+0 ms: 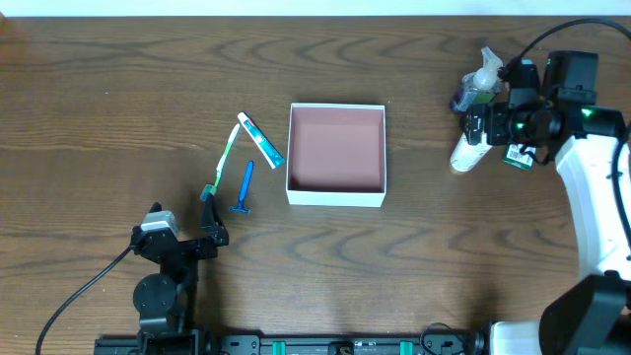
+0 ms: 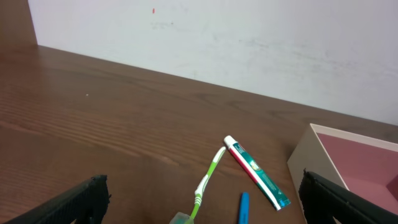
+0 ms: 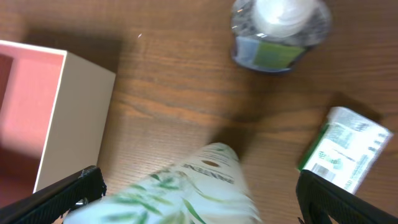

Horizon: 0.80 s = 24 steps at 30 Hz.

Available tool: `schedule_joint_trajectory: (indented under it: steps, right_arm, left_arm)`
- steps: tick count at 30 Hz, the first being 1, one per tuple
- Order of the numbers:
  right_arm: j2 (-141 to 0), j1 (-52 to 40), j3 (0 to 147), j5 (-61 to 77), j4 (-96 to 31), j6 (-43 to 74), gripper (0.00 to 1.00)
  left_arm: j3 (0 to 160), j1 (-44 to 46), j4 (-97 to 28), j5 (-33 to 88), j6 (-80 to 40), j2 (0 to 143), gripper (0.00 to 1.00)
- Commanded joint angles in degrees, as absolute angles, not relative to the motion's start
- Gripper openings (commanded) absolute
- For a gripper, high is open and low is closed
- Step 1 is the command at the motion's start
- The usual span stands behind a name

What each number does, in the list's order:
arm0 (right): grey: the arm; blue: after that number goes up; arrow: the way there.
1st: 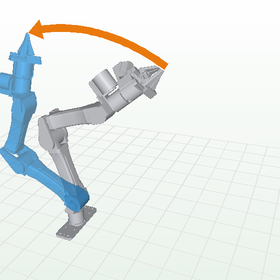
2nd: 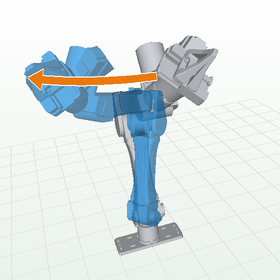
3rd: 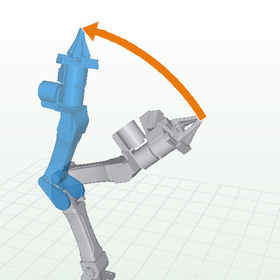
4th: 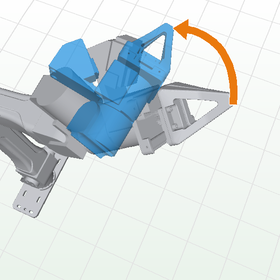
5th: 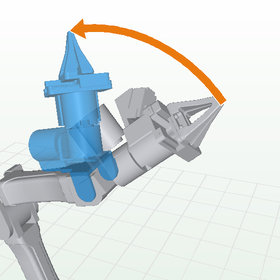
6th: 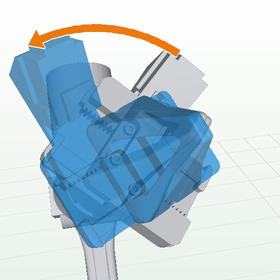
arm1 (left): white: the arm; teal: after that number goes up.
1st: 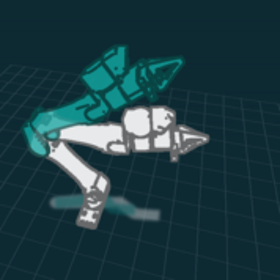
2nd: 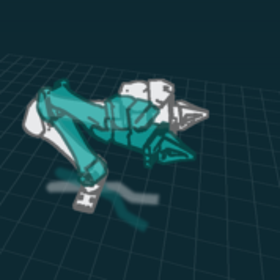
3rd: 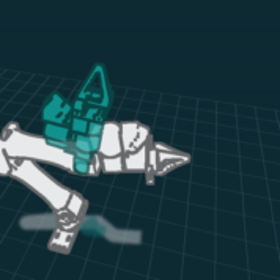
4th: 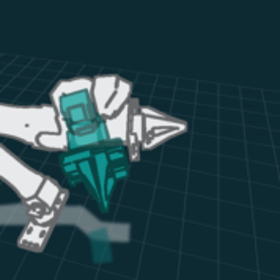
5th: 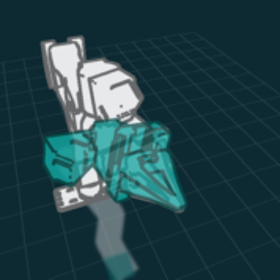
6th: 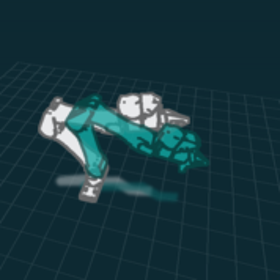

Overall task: Pack container
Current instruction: 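Close the right gripper on the Pantene tube and lift it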

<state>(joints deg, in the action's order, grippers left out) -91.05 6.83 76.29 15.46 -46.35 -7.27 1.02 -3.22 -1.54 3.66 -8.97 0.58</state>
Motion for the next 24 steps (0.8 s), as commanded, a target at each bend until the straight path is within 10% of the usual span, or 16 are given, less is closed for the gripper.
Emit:
schedule_joint_trajectory:
  steps: [1, 13, 24]
  right_arm:
    - [-94.0, 4.6, 75.9, 16.5, -46.0, -6.2, 0.99]
    - [-96.1, 2.3, 75.9, 14.7, -44.4, -5.2, 0.92]
    - [-96.1, 2.3, 75.9, 14.3, -44.6, -5.1, 0.59]
  left_arm:
    - [0.2, -3.1, -3.8, 4.1, -8.8, 0.2, 0.98]
    - [0.2, -3.1, -3.8, 4.1, -8.8, 0.2, 0.98]
    - [0.2, -3.1, -3.8, 4.1, -8.8, 0.2, 0.98]
